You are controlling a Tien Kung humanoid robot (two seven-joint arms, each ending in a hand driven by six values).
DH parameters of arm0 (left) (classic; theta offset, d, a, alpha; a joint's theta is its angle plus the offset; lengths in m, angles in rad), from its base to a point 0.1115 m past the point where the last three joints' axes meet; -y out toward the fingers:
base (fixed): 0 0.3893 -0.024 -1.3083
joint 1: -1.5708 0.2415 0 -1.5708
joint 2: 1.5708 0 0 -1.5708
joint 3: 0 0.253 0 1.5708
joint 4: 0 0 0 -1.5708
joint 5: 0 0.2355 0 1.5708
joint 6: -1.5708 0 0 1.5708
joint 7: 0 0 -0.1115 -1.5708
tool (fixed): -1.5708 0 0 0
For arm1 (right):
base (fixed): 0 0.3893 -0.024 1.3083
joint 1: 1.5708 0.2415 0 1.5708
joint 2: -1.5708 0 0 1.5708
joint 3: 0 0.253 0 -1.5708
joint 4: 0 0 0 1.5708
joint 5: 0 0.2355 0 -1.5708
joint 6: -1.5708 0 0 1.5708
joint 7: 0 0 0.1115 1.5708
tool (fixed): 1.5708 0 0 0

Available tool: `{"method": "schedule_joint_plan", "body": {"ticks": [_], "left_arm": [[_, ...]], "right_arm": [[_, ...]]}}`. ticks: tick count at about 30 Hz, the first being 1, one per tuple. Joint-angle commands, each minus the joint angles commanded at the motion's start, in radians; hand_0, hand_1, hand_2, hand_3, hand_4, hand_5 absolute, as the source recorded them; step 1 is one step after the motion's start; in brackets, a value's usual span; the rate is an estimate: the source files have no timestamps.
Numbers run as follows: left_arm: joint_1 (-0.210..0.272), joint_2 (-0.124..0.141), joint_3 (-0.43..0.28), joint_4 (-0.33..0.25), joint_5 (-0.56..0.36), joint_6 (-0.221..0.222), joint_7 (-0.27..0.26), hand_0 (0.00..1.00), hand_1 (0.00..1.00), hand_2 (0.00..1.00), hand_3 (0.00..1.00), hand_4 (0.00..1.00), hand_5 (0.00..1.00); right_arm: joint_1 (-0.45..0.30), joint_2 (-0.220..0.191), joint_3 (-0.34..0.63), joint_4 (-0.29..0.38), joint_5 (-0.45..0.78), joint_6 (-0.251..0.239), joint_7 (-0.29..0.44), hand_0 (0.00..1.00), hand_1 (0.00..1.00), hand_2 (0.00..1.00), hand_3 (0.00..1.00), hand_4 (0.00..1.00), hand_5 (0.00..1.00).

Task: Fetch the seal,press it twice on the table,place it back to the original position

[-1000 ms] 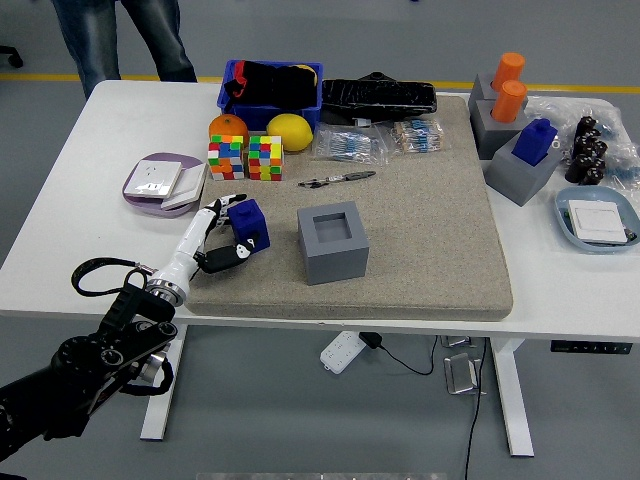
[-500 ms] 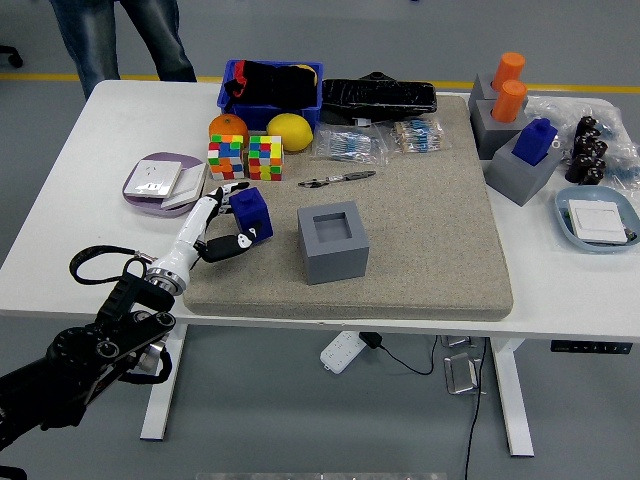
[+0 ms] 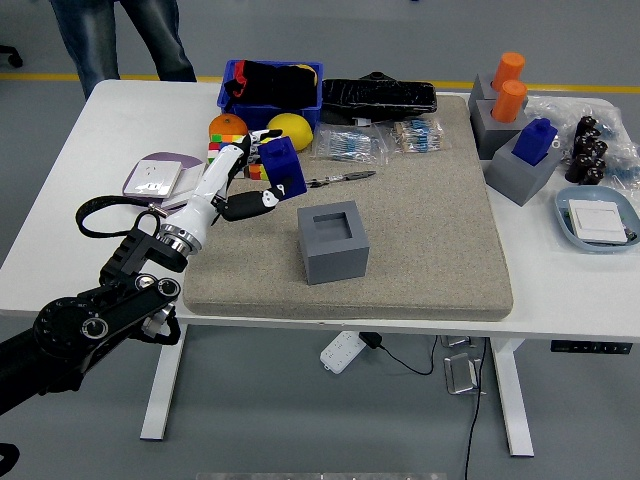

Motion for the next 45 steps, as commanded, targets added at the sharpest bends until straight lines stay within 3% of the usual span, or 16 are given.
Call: {"method": "schedule_joint_plan", "body": {"ticks": [5, 21, 45], "left_arm": [[-0.013, -0.014, 0.042, -0.027, 0.014, -0.011, 0.016, 0.826, 0.536, 0.468, 0.858, 0.469, 0.002], [-0.077, -0.044, 0.189, 0.059, -0.008, -0.029, 0.028, 0.827, 0.535, 0.467, 0.858, 0.47, 0.002], [-0.088, -0.079, 0.22, 0.112, -0.035, -0.021, 0.019, 0.827, 0.533, 0.468, 0.861, 0.452, 0.002]], "right_arm": [[0.001, 0.0, -0.001, 0.0, 0.001, 0.0, 0.0, 0.804, 0.706, 0.687, 0.65, 0.784, 0.539], [0.005, 0.0, -0.006, 0.0, 0.004, 0.001, 0.0, 0.803, 0.706, 0.687, 0.65, 0.784, 0.54], [0.005, -0.001, -0.007, 0.0, 0.004, 0.002, 0.0, 0.804, 0.705, 0.687, 0.65, 0.785, 0.54]]}}
